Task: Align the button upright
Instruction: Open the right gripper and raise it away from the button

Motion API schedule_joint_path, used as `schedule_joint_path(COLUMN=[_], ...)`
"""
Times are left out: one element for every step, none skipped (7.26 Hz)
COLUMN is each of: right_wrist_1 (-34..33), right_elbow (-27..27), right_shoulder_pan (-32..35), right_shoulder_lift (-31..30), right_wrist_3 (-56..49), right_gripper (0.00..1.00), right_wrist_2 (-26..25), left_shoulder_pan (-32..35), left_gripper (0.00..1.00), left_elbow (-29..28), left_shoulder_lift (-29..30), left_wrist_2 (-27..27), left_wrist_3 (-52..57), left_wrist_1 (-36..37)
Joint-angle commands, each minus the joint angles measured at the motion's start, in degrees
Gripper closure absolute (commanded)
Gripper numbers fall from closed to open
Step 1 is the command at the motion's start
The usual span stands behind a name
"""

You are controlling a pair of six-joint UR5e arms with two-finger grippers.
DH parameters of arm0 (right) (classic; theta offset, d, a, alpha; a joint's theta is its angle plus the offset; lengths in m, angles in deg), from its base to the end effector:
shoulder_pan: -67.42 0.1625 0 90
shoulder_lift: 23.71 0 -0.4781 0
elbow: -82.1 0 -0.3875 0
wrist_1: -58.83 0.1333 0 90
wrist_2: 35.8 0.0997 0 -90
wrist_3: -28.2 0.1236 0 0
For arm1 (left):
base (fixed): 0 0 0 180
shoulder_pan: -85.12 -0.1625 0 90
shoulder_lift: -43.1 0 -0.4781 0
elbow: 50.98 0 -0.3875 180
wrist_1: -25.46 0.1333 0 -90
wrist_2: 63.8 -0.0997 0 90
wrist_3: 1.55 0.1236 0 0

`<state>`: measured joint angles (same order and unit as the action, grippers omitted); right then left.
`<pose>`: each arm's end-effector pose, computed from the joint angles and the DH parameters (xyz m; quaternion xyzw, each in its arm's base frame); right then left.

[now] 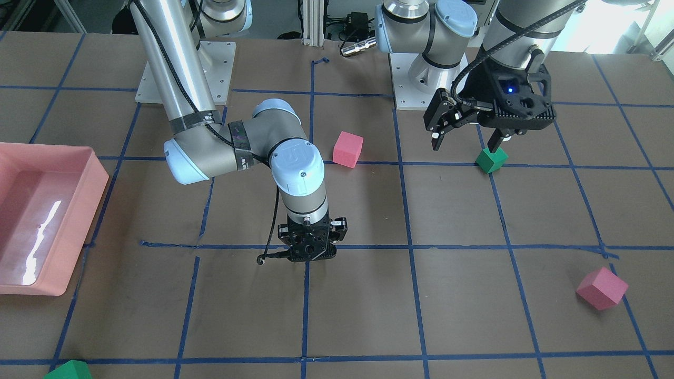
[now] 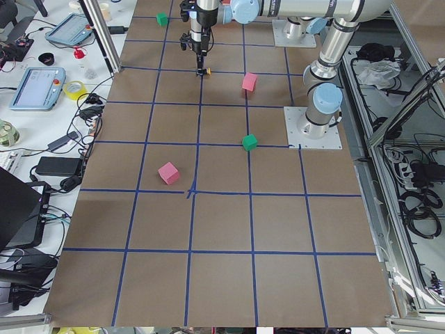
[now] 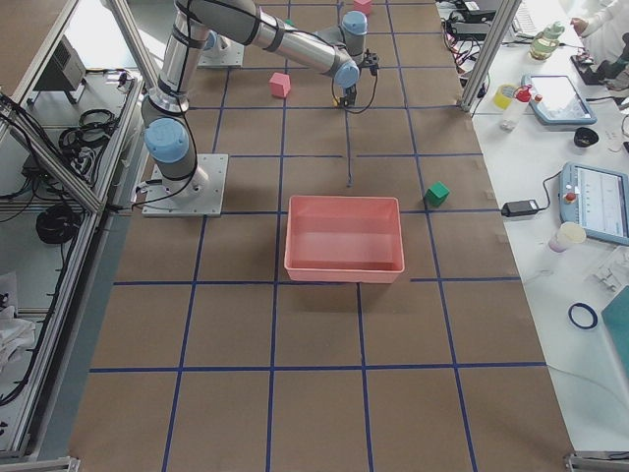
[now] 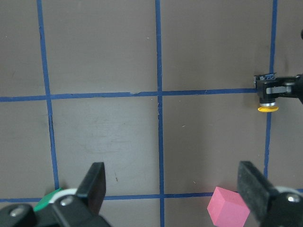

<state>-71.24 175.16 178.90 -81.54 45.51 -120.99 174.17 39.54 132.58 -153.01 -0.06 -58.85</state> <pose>0.3830 -0.5809 0.2294 -0.0381 0.9975 -0.0259 0.0536 -0.1268 -0.4968 0.5275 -0.0050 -0.9987 0.0498 0.0058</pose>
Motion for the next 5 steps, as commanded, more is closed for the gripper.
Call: schedule_joint_path(right_wrist_1=[1.6,8.9,14.3,24.1,28.8], right_elbow=[0.7,0.2,0.1,-0.8,-2.2], right_shoulder_pan=[-0.7,-4.0,-10.3,-15.7,-21.4], right_shoulder_lift=[-4.9,-7.3,-11.6,-17.1,-20.7], right_wrist_3=[-1.4,-1.5,-4.2,-12.6,-18.6], right_gripper=[0.00,0.00,0.00,0.00,0.00], right_wrist_2=[-0.1,0.5,0.6,-0.1,-2.7], left_shoulder_pan=[-0.1,-0.1,-0.3,-0.4,-0.5], left_gripper=[0.00,0.00,0.00,0.00,0.00], left_elbow=[0.0,0.0,0.0,0.0,0.3], left_shoulder_lift=[0.0,0.0,0.3,0.9,0.9], left_wrist_2=[0.0,0.0,0.0,0.0,0.1], left_wrist_3=[0.1,0.1,0.1,0.1,0.1], left_wrist_1=[0.0,0.0,0.5,2.0,2.8])
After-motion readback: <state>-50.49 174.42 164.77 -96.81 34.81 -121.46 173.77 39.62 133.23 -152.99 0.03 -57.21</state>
